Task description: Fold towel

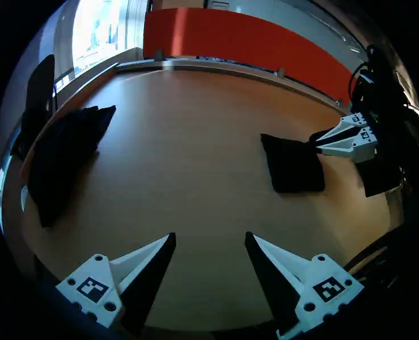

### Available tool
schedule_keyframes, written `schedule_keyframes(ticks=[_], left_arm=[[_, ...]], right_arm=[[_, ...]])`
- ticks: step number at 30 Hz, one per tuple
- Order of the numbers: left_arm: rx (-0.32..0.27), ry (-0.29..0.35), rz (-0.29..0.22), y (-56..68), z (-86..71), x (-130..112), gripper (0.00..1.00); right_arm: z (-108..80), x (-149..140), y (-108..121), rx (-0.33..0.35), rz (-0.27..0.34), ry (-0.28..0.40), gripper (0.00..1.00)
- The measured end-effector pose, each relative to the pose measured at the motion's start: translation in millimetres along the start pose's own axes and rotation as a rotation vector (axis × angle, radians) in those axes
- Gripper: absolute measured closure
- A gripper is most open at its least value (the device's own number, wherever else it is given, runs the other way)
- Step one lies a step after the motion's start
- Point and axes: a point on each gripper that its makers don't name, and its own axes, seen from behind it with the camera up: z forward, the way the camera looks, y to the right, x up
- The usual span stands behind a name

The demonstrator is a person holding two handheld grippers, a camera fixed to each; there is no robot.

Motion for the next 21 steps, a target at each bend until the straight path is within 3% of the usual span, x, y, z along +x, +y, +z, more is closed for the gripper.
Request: schedule_keyframes(ticks=[14,21], left_arm=[[0.0,-0.011,-0.01,-0.3,-3.1,-9,0.1],[0.002,-0.01,-0.007,-1.4,-3.7,-8,0.1]], right_arm=[[21.2,-7,-11,0.053,-0.02,-0.04,0.95],[11.3,-7,-7,0.033,0.002,-0.026,0.95]])
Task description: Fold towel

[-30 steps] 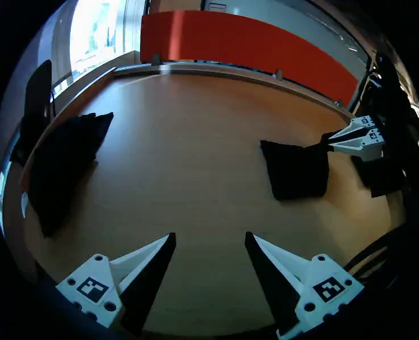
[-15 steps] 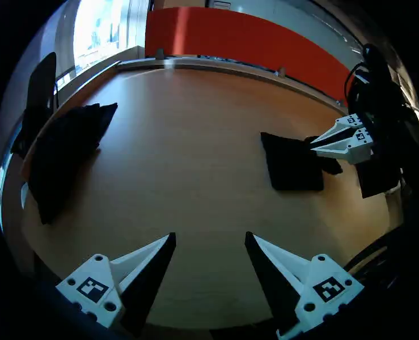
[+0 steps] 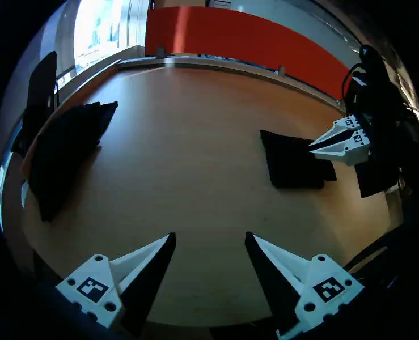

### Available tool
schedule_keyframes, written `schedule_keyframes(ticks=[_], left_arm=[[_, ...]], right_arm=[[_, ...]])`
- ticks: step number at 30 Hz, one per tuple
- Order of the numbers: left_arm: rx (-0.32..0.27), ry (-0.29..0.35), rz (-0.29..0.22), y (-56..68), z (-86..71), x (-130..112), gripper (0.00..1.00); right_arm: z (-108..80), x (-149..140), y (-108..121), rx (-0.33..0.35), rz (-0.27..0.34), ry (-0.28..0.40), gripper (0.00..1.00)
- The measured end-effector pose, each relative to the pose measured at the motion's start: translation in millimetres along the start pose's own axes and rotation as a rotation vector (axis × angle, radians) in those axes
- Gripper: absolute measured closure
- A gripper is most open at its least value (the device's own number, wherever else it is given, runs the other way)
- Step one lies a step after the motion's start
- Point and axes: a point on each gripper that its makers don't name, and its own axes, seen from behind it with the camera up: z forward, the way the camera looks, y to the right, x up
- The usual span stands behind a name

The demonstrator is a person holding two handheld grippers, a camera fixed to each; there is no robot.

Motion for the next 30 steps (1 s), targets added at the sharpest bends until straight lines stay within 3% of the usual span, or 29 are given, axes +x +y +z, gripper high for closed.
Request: schedule_keyframes(ticks=[9,20,30], left_arm=[[-0.005,-0.001,0.017,3.1,0.8,3,0.1],[-0.014,-0.005,0.046,10.8,3.5,7,0.1],[-0.019,-0.008,0.071,18.0,5.8,13,0.1]], right_arm=[[-37.9,-16,20,-0.071,0.068,0.022,0.95],[-84.0,-83,37,-0.165,0.179,-0.03,0.95],[-98.3,-132,33,-0.195,0.278,-0.064,0.95]])
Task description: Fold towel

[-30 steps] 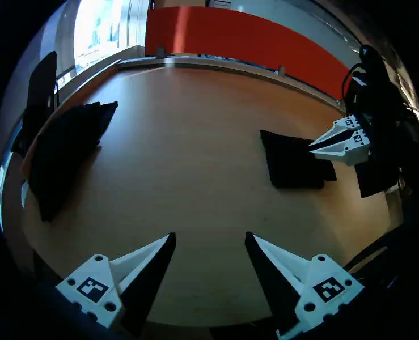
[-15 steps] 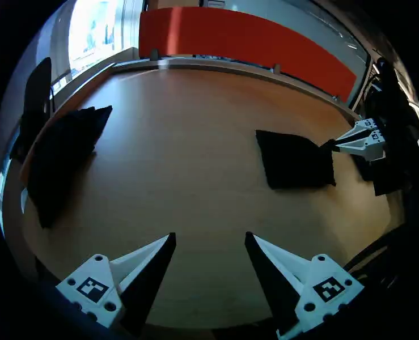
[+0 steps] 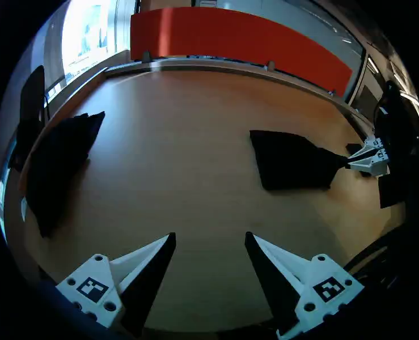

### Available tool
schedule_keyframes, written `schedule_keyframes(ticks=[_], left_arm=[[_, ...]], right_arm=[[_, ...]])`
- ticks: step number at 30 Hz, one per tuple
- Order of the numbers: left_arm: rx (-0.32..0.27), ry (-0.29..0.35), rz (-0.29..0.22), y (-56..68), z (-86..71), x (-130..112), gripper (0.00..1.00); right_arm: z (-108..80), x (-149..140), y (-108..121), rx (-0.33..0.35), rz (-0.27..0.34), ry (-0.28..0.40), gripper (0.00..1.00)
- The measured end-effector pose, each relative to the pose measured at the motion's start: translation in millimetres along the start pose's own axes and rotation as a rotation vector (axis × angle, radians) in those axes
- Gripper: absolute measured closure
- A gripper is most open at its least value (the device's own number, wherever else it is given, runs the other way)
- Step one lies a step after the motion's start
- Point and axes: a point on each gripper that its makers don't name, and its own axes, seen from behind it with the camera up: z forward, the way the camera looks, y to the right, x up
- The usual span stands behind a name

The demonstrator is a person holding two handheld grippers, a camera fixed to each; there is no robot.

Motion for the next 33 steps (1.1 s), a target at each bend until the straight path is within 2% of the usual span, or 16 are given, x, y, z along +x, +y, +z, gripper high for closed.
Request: schedule_keyframes(ticks=[6,14,20,23,29,33], left_arm=[[0.0,0.0,0.009,2.2,0.5,2,0.1],[0.005,0.003,-0.005,1.6,-2.0,0,0.1],[0.016,0.005,-0.022,-0.8,-4.6,-5,0.1],[0.022,0.007,-0.033,-2.0,-5.9,-8,0.1],[0.033,0.012,-0.06,-4.7,-8.1,-14,0.1],[0.039,0.014,-0.077,-7.3,-9.8,-18,0.1]], right_arm=[[2.2,8,-1,0.004,0.011,0.024,0.95],[15.4,58,-6,0.04,-0.079,0.067,0.95],[36.3,100,-30,0.101,-0.178,0.08,0.95],[49.7,111,-47,0.133,-0.227,0.068,0.95],[79.0,114,-77,0.181,-0.302,0.022,0.95],[94.3,106,-87,0.192,-0.318,-0.006,0.95]])
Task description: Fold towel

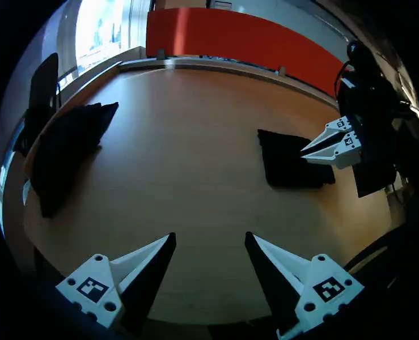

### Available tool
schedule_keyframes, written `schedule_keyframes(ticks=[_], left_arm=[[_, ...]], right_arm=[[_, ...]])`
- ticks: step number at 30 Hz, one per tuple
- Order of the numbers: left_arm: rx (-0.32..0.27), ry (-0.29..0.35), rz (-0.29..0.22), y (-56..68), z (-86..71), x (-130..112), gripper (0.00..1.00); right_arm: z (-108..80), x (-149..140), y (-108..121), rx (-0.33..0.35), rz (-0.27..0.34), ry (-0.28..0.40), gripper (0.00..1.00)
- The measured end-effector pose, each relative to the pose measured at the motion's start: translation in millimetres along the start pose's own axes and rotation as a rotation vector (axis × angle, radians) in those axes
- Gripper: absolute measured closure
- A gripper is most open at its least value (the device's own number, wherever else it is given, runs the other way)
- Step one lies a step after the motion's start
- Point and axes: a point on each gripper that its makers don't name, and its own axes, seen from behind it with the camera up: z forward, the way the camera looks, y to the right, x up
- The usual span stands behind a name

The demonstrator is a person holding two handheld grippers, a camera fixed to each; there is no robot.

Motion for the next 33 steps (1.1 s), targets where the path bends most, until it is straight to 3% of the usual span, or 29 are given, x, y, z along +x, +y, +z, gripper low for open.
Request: schedule_keyframes(ticks=[6,10,16,18,26,33], left_arm=[[0.003,-0.002,-0.017,-3.7,-1.2,-5,0.1],[0.003,-0.002,-0.016,-5.3,-1.2,-5,0.1],[0.001,-0.001,-0.009,-6.3,-0.9,-4,0.1],[0.0,-0.001,-0.008,-6.4,-0.6,-3,0.1],[-0.004,-0.003,0.004,-5.8,0.7,0,0.1],[-0.009,-0.005,0.015,-4.8,1.3,1,0.1]], right_arm=[[11.7,-6,-7,0.014,0.036,-0.006,0.9],[9.5,-5,-11,0.019,0.058,0.006,0.76],[-2.0,-6,-14,0.013,0.075,0.03,0.33],[-7.8,-8,-16,0.01,0.086,0.04,0.25],[-33.0,-22,-24,0.0,0.142,0.064,0.22],[-49.9,-54,-23,-0.04,0.187,0.039,0.22]])
